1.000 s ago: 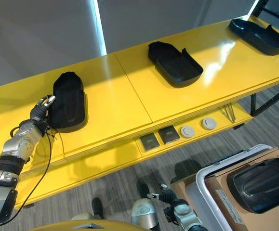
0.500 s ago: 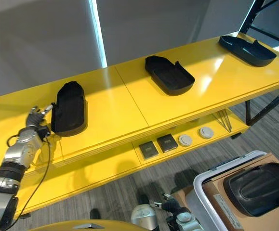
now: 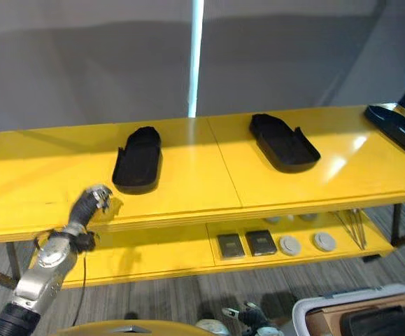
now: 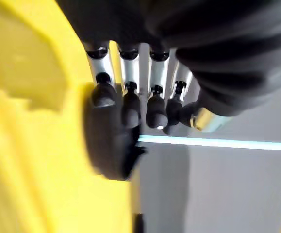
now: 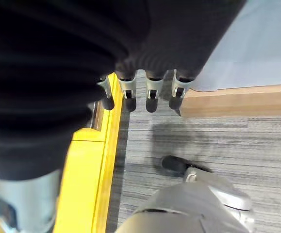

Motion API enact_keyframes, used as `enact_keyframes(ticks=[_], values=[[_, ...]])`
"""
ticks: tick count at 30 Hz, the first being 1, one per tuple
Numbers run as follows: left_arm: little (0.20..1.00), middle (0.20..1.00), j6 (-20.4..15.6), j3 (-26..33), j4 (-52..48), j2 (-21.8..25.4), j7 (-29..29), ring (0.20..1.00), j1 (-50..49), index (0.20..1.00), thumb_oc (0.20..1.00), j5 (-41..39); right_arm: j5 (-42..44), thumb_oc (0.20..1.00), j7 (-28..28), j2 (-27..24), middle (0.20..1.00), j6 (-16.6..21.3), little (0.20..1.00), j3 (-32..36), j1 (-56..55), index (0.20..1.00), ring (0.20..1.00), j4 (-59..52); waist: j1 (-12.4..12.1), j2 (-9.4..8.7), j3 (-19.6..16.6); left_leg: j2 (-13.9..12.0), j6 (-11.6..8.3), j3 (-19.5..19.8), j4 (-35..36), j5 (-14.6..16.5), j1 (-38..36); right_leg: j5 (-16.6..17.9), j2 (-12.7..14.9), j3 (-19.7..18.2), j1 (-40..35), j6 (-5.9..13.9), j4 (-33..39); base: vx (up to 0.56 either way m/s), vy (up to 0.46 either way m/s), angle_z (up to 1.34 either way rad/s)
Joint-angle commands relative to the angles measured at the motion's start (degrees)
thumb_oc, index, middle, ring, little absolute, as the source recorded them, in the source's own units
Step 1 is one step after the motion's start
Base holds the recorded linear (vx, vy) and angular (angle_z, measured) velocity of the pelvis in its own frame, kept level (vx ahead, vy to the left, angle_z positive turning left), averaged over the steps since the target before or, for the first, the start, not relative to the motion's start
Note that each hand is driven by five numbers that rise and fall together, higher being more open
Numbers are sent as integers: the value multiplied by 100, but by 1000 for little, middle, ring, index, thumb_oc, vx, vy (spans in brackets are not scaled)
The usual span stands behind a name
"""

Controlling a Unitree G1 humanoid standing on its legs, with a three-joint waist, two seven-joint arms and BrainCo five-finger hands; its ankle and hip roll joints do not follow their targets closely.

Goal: Move parts from the plastic box to the shelf.

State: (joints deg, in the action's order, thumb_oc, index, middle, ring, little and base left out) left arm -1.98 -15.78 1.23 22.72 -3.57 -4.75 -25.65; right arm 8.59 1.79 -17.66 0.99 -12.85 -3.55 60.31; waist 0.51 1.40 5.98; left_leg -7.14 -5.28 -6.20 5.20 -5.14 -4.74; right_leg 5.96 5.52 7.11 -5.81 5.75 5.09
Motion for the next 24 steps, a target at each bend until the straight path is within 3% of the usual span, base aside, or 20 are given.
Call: enact_keyframes(ticks=[1, 5, 10, 14, 17, 18, 24], values=[[200, 200, -384, 100, -292, 112, 0, 200, 575, 200, 200, 74, 290, 1000, 9, -4, 1000, 142, 1000, -47, 478, 1000, 1000, 259, 66, -155, 326, 43, 191, -154, -20, 455, -339, -426, -43, 218, -420, -88, -9, -21, 5, 11], [200, 200, -873, -96, 30, 179, -191, 200, 676, 200, 200, 76, 373, 1000, -32, 80, 1000, 303, 1000, -198, 590, 1000, 1000, 292, 61, -149, 288, 75, 211, -198, -20, 474, -298, -406, -7, 261, -373, -47, -9, -28, 12, 7], [200, 200, -1042, -112, 165, 177, -133, 200, 1009, 200, 200, 68, 277, 1000, -64, 115, 1000, 274, 1000, -289, 583, 1000, 1000, 299, 159, -137, 238, 60, 208, -281, -20, 474, -304, -385, -3, 216, -342, -26, -9, -2, 3, -1], [200, 200, -1082, -41, 276, 104, -19, 200, 1698, 200, 200, -115, 79, 1000, -73, 114, 1000, 178, 1000, -355, 452, 1000, 1000, 275, 383, -131, 187, 32, 206, -420, -20, 491, -354, -350, -11, 73, -306, 15, -9, 40, 2, -14], [200, 200, -792, 37, 206, 46, -146, 200, 1914, 200, 200, -4, 16, 1000, -79, 84, 1000, 92, 1000, -332, 418, 1000, 1000, 293, 453, -134, 177, 7, 199, -469, -20, 497, -369, -346, -16, 27, -294, 25, -9, 37, -9, -17], [200, 200, -521, 53, 178, 5, -160, 200, 2044, 200, 200, -135, 16, 1000, -73, 58, 1000, 42, 1000, -307, 380, 1000, 1000, 316, 507, -130, 175, -10, 193, -495, -20, 498, -381, -344, -19, -8, -285, 40, -9, 39, -14, -27], [200, 200, 3, -51, 472, -142, -326, 200, 2310, 200, 200, -133, -51, 1000, -92, 35, 1000, 40, 1000, -294, 302, 1000, 1000, 340, 636, -155, 178, -34, 192, -597, -20, 513, -409, -336, -36, -82, -256, 53, -9, 21, -11, -10]])
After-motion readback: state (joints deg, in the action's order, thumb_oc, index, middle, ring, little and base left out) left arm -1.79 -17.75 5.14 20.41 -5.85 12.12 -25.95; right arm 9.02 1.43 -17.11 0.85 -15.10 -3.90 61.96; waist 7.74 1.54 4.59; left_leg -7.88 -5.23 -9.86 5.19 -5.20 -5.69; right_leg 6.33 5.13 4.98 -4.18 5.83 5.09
